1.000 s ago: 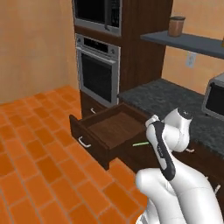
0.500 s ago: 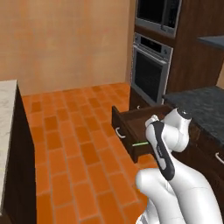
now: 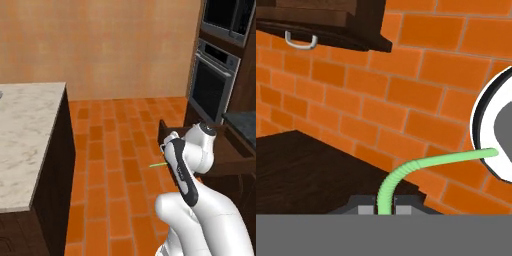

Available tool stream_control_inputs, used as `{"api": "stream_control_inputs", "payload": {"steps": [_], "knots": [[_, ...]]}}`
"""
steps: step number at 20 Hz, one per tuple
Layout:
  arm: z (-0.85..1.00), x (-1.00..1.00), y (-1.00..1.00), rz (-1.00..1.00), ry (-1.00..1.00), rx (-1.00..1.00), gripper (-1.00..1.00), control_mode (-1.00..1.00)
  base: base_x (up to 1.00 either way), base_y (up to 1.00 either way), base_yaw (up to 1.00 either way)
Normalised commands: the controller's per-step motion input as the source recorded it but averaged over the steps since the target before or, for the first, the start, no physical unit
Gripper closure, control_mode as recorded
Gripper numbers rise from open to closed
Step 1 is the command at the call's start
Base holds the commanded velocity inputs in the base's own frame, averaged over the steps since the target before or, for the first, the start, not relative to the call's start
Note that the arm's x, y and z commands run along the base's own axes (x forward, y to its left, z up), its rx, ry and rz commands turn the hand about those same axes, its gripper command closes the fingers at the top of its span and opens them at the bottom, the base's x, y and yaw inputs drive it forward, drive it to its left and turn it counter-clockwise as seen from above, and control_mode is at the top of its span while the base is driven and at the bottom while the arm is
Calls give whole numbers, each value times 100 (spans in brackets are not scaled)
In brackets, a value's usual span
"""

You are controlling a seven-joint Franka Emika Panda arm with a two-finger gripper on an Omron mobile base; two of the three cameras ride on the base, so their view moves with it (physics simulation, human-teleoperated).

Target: Take a straw from the drawer in front and place it inside the glass cup on the dining counter.

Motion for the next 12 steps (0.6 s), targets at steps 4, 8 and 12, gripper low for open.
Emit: {"api": "stream_control_inputs", "payload": {"steps": [4, 8, 12], "knots": [[0, 0, 0, 0, 0, 0, 100, 100, 8, 13, 15], [0, 0, 0, 0, 0, 0, 100, 100, 48, 36, -2], [0, 0, 0, 0, 0, 0, 100, 100, 79, 53, -10]]}}
